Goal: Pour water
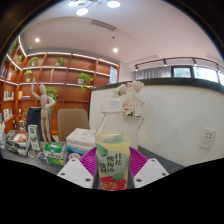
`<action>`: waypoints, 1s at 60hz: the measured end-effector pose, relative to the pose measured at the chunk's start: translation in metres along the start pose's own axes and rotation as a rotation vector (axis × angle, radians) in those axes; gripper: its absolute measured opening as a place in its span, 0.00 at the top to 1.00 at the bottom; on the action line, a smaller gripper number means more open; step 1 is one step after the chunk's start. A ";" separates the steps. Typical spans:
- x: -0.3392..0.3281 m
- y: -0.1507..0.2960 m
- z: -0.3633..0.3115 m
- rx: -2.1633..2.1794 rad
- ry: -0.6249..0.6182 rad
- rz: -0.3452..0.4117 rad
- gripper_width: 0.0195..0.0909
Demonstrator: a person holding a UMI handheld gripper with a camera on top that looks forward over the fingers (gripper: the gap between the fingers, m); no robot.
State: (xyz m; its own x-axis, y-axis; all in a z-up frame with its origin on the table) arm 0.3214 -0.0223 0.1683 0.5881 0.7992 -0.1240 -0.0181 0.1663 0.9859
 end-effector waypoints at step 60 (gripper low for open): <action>-0.067 -0.061 -0.006 0.031 0.136 -0.098 0.08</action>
State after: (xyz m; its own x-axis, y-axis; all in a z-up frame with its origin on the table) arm 0.2787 -0.0825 0.1159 0.4711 0.8511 -0.2317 0.0602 0.2310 0.9711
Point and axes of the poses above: the point between the fingertips, and its own axes, seen from behind it with the camera up: z to the right, y up, x forward, the way the camera looks, the point moved 1 cm from there along -x, backward, against the way the camera looks, and after that the axes turned 5 degrees about -y, right-handed, at the moved point
